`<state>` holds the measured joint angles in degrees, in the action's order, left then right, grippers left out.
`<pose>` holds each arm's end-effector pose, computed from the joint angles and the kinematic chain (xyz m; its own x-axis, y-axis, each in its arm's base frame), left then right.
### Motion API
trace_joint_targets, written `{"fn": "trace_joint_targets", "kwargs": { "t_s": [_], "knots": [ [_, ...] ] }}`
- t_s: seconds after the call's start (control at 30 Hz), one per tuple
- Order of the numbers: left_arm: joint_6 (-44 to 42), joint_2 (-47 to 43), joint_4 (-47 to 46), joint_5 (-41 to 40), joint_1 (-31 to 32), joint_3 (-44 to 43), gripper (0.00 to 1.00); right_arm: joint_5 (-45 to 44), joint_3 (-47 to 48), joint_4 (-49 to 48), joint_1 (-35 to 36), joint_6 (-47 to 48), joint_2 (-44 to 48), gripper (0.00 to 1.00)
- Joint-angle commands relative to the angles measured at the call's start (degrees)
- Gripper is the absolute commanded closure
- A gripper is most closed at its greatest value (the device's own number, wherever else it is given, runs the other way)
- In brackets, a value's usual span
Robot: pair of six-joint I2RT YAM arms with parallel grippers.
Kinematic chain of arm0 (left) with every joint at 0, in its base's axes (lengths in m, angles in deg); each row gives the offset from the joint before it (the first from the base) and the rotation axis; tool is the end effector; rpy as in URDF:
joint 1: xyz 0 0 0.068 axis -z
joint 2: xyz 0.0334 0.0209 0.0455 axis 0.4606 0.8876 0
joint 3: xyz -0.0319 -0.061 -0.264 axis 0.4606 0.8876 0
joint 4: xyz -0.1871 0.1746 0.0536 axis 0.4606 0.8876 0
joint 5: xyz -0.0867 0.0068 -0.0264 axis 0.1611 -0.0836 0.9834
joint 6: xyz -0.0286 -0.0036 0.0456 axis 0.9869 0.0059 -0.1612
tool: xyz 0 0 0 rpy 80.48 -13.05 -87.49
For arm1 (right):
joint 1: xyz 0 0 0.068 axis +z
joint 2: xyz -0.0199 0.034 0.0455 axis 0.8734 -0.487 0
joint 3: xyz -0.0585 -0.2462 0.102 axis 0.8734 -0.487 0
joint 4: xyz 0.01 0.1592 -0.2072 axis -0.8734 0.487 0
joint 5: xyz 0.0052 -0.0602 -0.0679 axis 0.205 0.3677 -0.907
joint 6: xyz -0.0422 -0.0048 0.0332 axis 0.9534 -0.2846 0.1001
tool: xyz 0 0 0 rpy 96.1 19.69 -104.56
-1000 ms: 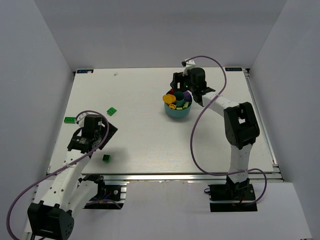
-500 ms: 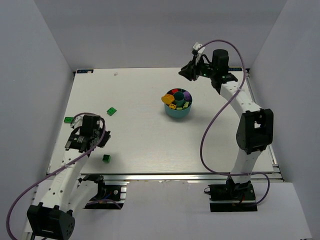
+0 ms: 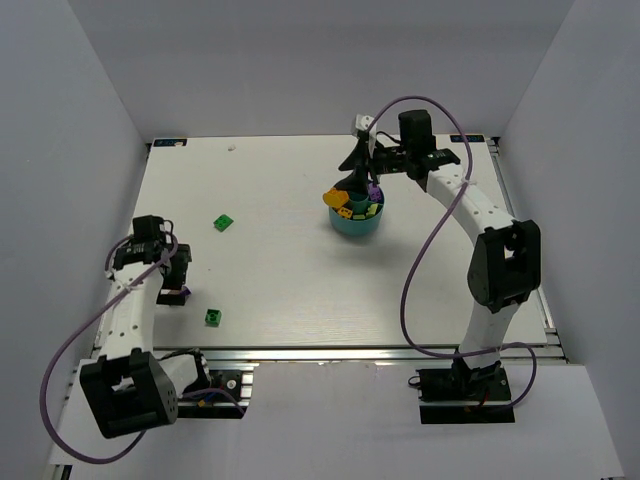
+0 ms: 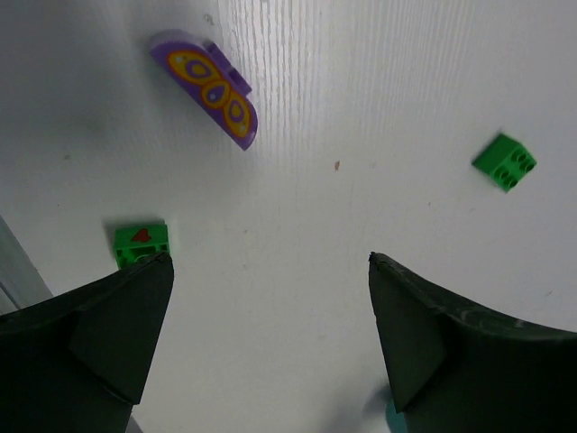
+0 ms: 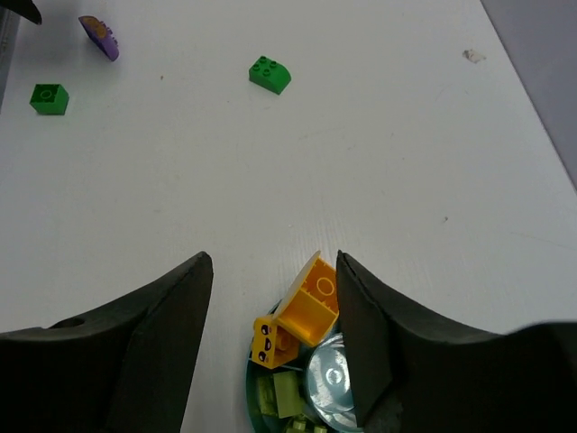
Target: Sort the legos into containers by color
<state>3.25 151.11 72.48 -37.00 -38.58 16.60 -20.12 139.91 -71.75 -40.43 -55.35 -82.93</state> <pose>0.1765 0.0409 0.2419 0.0001 -0.9714 -0.2373 -0.9576 0.0684 -0.2800 0.3903 0.1769 0.3338 0.0883 -0.2661 -0.9599 -0.9800 0.1492 -0.1315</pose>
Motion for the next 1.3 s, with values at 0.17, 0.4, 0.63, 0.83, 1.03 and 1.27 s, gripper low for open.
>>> {"fn": "trace_joint_targets", "kwargs": {
  "t_s": [0.17,0.4,0.63,0.83,1.03,1.27],
  "knots": [
    [4.5,5.8,-3.4,2.6,-7.7,0.0,0.02,3.2,1.9,1.7,-0.6,2.6,-2.4,0.46],
    [5.2,13.4,-7.2,2.7,-9.1,-0.9,0.03,3.2,0.2,-1.6,-2.4,-0.6,-2.8,0.44],
    [2.9,19.2,-9.3,2.3,-12.5,-1.4,0.16,2.8,-1.4,-2.7,-3.8,-1.6,-2.2,0.44],
    [2.1,20.1,-11.9,2.4,-13.7,1.3,0.32,2.4,-1.7,-2.4,-4.4,-1.6,-1.6,0.44],
    [1.1,21.8,-14.6,3.7,-14.2,2.7,0.46,2.1,-1.9,-1.4,-4.4,-1.4,-0.8,0.44],
    [-0.7,21.2,-15.9,5.7,-14.2,2.6,0.67,2.0,-2.1,0.0,-4.5,-1.2,0.3,0.44]
  ]
}}
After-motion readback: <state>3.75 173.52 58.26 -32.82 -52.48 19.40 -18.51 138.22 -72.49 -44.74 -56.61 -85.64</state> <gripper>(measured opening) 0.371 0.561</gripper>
